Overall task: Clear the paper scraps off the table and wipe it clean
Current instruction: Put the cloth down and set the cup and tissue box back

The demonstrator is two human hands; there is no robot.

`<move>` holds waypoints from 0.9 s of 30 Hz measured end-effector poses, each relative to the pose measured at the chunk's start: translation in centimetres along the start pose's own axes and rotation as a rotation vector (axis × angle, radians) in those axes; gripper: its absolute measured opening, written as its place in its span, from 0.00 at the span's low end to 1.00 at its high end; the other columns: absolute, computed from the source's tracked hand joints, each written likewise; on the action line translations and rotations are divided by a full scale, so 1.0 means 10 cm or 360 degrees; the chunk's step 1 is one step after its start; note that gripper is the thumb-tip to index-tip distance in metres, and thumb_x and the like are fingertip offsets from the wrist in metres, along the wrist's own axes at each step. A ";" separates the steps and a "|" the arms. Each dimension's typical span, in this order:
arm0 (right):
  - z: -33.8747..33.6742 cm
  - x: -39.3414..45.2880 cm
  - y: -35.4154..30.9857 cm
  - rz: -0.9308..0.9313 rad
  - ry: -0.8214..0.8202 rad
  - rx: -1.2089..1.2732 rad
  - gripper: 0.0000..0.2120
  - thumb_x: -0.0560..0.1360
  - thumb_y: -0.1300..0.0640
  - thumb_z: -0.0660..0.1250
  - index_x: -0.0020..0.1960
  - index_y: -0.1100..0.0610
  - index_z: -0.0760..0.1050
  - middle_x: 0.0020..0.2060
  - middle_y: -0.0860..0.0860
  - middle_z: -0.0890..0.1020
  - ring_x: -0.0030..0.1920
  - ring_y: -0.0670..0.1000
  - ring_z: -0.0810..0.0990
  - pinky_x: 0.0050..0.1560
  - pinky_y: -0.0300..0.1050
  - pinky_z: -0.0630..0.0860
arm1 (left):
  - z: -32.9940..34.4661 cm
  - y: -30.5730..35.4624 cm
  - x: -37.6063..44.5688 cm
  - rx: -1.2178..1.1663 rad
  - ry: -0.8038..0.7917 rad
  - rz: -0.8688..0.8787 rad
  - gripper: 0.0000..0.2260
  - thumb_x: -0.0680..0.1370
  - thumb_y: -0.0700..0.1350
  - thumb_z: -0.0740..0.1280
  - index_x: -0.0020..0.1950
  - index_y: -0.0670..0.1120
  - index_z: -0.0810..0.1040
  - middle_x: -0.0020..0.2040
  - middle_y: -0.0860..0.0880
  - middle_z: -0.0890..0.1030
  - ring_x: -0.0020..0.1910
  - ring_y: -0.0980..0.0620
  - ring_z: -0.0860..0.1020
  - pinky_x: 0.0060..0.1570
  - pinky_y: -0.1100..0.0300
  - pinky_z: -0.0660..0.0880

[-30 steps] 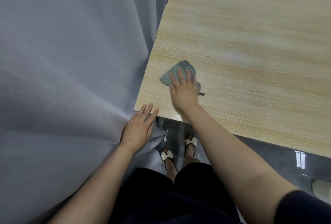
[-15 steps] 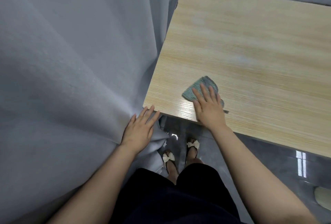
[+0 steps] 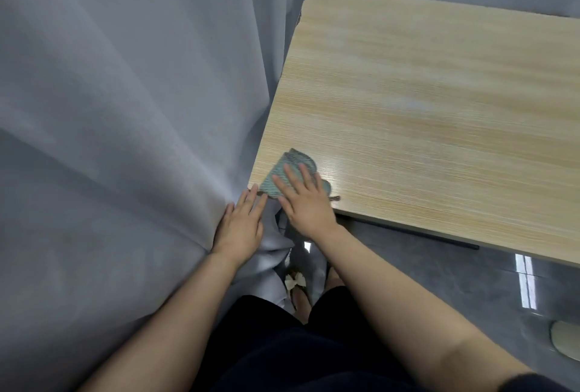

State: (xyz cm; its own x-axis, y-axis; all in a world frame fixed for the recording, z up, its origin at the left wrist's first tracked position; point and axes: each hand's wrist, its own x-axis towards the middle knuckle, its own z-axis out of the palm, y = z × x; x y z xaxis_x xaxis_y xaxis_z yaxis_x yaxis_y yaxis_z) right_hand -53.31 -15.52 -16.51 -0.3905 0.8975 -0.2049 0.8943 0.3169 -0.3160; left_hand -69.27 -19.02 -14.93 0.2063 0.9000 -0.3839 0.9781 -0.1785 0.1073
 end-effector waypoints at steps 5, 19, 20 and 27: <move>-0.04 0.21 -0.08 -0.0108 -0.0107 -0.0105 0.22 0.82 0.46 0.44 0.76 0.44 0.50 0.77 0.47 0.47 0.77 0.54 0.43 0.73 0.51 0.36 | 0.00 -0.11 -0.03 0.0143 0.0001 -0.0080 0.26 0.81 0.45 0.51 0.78 0.45 0.47 0.78 0.48 0.47 0.77 0.50 0.48 0.73 0.56 0.47; -0.01 0.10 0.02 -0.0145 -0.0043 -0.0243 0.23 0.76 0.47 0.50 0.67 0.47 0.72 0.68 0.52 0.73 0.67 0.61 0.71 0.63 0.63 0.68 | 0.00 -0.15 -0.14 0.0312 0.0007 0.0029 0.26 0.73 0.48 0.50 0.64 0.42 0.77 0.64 0.44 0.77 0.62 0.46 0.77 0.63 0.49 0.66; -0.03 0.21 -0.06 -0.0224 -0.0098 -0.0245 0.23 0.77 0.47 0.49 0.68 0.47 0.71 0.69 0.52 0.71 0.69 0.62 0.69 0.66 0.63 0.65 | -0.01 -0.15 -0.14 0.0327 -0.0009 0.0028 0.26 0.73 0.49 0.50 0.62 0.41 0.78 0.63 0.43 0.78 0.61 0.46 0.77 0.63 0.50 0.63; -0.05 0.28 -0.07 -0.0323 -0.0162 -0.0295 0.22 0.76 0.46 0.50 0.66 0.45 0.74 0.66 0.51 0.75 0.66 0.59 0.73 0.62 0.62 0.69 | -0.02 -0.14 -0.14 0.0359 -0.0003 -0.0025 0.27 0.74 0.50 0.51 0.62 0.37 0.77 0.61 0.41 0.79 0.62 0.45 0.77 0.64 0.52 0.59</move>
State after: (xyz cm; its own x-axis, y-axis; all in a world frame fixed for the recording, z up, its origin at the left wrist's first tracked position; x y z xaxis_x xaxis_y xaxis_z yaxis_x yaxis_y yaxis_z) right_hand -54.85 -13.07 -16.38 -0.5771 0.7776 -0.2497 0.8166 0.5460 -0.1871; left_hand -70.96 -19.95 -14.34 0.1911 0.9026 -0.3858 0.9626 -0.2493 -0.1065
